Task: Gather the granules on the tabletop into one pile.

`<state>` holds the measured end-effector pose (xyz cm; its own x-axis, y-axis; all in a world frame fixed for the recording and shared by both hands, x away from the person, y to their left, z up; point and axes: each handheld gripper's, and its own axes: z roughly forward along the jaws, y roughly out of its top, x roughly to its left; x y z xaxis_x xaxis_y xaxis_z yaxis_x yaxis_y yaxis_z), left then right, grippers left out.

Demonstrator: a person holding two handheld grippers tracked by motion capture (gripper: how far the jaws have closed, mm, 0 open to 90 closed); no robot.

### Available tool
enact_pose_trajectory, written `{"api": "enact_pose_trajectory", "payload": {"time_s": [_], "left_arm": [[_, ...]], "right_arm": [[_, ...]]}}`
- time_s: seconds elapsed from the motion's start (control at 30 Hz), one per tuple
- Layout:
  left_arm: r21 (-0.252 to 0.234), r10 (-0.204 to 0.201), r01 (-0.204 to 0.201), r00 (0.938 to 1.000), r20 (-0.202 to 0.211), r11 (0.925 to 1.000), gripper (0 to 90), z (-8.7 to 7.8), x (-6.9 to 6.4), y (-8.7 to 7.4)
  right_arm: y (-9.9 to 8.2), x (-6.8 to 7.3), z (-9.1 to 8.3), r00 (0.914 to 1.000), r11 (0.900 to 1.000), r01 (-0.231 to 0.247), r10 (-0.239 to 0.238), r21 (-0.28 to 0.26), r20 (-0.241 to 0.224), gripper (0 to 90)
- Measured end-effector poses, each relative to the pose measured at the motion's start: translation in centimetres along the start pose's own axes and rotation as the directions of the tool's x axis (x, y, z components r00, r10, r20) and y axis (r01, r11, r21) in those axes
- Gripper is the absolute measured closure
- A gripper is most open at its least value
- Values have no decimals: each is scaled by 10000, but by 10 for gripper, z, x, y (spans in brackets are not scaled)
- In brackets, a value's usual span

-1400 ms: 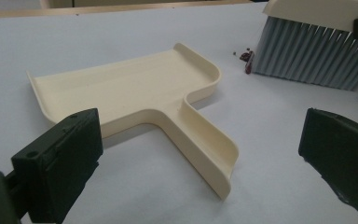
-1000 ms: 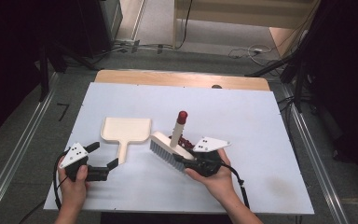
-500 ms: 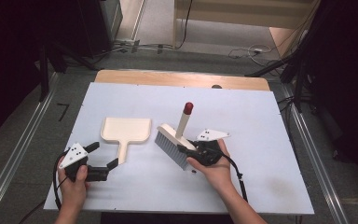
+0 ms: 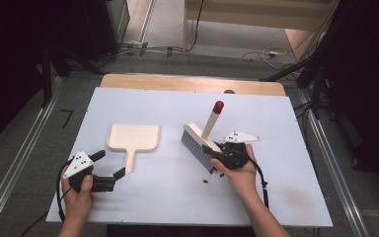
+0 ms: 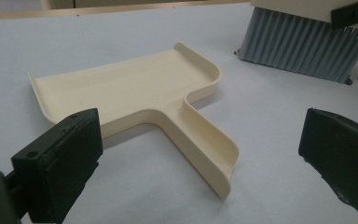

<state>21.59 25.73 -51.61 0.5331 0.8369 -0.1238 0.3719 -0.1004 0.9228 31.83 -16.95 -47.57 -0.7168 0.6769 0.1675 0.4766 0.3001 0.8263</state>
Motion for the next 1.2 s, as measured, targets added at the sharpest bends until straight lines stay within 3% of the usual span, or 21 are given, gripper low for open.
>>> {"api": "enact_pose_trajectory", "payload": {"time_s": [0.17, 0.3, 0.47, 0.6, 0.67, 1.03, 1.2], "left_arm": [[-53, -59, 59, 10000, -17, 10000, 0, 0, 0, 0], [-51, -70, 69, 10000, -65, 10000, 0, 0, 0, 0], [-2, -44, 44, 9999, -128, 10000, 0, 1, -1, 0], [33, 19, -18, 9999, -160, 10000, 0, 2, -1, 0], [41, 14, -14, 9999, -167, 10000, 0, 2, -1, 0], [36, 15, -14, 9999, -143, 10000, 0, 2, -1, 0], [32, 16, -16, 9999, -141, 10000, 0, 2, -1, 0]], "right_arm": [[12, 8, -20, 9967, 9978, 517, -542, -407, -606, 650], [14, 20, -41, 9843, 9924, 1190, -1221, -321, -1271, 650], [-4, 31, -51, 9586, 9813, 1904, -1794, 291, -2212, 650], [-18, 31, -45, 9320, 9583, 2738, -2433, 819, -2688, 650], [-22, 27, -41, 9283, 9565, 2797, -2474, 828, -2776, 650], [-16, 1, -27, 9453, 9672, 2427, -2183, 753, -2422, 650], [-11, -5, -25, 9610, 9723, 2220, -2054, 737, -1852, 650]]}}
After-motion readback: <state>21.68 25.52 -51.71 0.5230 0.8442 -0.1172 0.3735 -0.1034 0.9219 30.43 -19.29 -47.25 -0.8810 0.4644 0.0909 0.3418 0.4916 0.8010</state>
